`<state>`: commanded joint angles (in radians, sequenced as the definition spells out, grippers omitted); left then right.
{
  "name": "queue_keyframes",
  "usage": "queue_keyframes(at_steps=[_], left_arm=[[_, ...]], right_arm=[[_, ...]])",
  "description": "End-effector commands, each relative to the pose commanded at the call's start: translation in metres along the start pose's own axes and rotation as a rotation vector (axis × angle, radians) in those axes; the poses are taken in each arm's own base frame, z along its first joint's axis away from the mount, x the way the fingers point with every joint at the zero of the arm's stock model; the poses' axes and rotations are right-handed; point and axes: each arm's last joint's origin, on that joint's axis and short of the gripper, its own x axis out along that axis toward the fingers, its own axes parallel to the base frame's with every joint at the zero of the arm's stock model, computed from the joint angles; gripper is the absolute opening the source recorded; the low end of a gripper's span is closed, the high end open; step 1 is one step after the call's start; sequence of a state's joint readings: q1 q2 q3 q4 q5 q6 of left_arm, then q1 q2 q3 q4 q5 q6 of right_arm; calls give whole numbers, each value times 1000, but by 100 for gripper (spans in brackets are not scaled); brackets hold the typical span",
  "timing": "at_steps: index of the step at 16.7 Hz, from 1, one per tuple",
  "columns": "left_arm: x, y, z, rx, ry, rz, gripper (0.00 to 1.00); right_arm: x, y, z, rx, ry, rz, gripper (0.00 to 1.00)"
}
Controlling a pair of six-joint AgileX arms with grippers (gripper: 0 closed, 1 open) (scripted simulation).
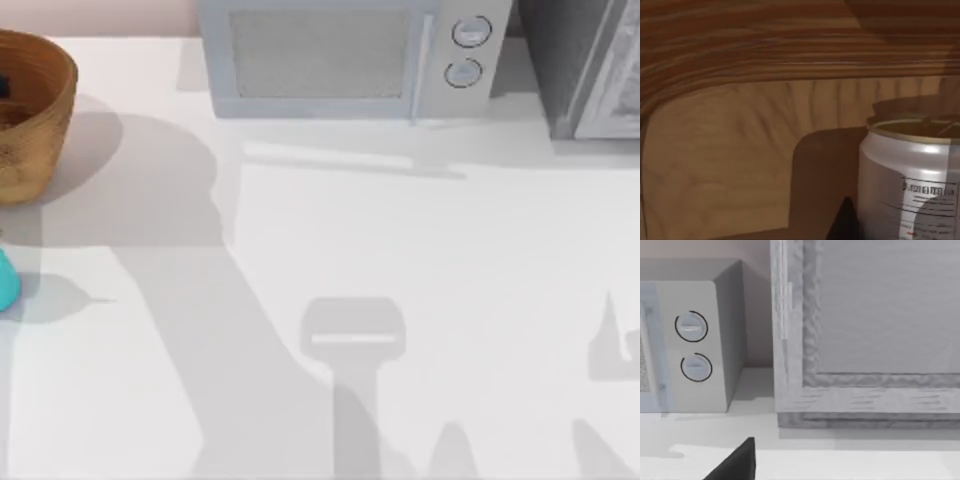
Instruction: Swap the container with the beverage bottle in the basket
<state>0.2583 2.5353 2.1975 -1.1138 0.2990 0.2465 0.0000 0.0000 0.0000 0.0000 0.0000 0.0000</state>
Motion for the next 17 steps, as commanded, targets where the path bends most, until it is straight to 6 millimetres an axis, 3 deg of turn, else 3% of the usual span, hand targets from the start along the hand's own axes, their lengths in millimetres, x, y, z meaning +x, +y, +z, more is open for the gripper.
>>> queue_keyframes(at_steps=[3,4,11,12,14,17], left_arm=[[0,0,0,0,0,0,2],[0,0,0,0,0,0,0],[0,0,0,0,0,0,0],[-21,-10,-3,19,-23,-5,0],[-23,-11,-4,17,-27,-1,0],[-42,-19,-11,8,-69,31,0]], right_arm=[[0,0,0,0,0,0,100],[0,0,0,0,0,0,100],[0,0,0,0,0,0,100],[0,0,0,0,0,0,100],[0,0,0,0,0,0,100],[0,0,0,0,0,0,100]])
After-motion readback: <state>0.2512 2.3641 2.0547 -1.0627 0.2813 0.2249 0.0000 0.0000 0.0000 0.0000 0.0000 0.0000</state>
